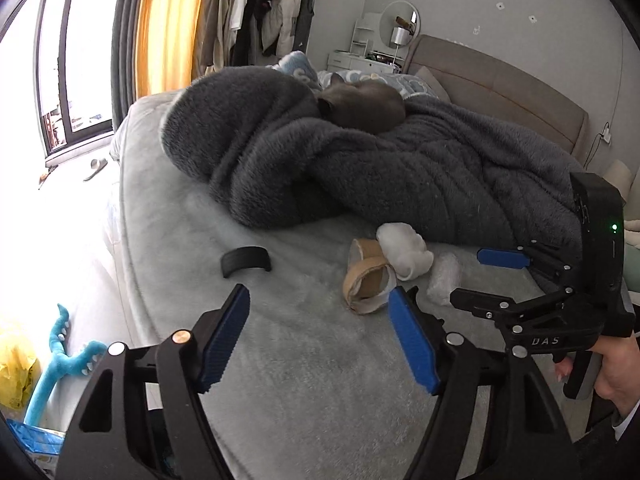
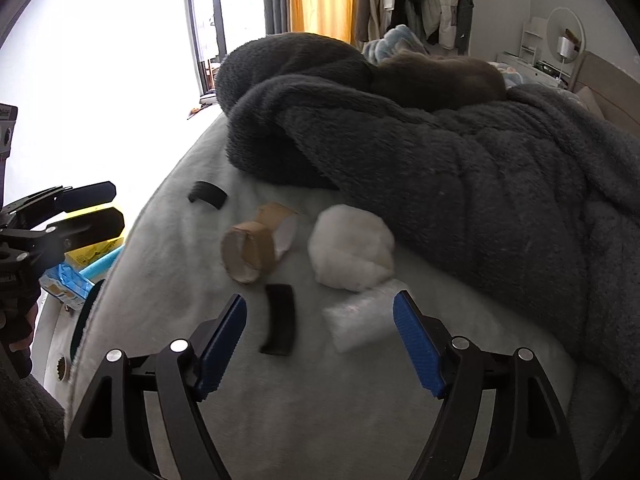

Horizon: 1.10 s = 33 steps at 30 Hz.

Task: Collect trash
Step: 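Close the left tool on the torn cardboard tape roll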

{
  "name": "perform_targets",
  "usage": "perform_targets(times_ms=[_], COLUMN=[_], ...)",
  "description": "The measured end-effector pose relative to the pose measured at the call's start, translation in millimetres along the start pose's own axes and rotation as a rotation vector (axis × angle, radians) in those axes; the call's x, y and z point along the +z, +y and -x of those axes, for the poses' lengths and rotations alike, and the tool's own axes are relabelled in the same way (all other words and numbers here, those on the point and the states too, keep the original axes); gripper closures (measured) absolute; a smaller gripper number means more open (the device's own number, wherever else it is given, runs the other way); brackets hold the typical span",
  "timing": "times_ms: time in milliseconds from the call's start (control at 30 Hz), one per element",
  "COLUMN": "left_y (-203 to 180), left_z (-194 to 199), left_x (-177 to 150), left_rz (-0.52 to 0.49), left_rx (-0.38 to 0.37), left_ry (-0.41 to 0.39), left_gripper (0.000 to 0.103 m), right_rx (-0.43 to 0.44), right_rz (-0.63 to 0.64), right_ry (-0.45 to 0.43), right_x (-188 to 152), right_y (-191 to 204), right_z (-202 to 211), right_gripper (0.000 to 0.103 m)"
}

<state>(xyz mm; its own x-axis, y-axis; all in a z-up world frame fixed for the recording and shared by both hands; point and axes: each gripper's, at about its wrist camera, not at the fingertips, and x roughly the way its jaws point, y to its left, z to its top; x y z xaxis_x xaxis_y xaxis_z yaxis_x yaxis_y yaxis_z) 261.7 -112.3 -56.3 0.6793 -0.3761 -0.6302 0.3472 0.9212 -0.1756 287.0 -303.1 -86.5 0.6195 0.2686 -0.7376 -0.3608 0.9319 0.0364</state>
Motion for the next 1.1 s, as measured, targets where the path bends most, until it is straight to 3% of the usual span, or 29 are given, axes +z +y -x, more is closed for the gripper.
perform_targets(times_ms=[500, 1100], left_y=[-10, 1], left_z=[-51, -82], left_x=[-13, -18], left_rz=[0.034, 0.148], left_rx=[-0.06, -0.115], left_ry=[0.069, 0.086], left_gripper=[0.042, 0.074], right_rx=[-0.017, -0.01], right_rz=[-0.008, 0.008], right_ry=[-0.007, 0.012], right_x=[-25, -32], right_y=[-31, -48], right_z=[-8, -21], right_gripper=[0.022, 0.019])
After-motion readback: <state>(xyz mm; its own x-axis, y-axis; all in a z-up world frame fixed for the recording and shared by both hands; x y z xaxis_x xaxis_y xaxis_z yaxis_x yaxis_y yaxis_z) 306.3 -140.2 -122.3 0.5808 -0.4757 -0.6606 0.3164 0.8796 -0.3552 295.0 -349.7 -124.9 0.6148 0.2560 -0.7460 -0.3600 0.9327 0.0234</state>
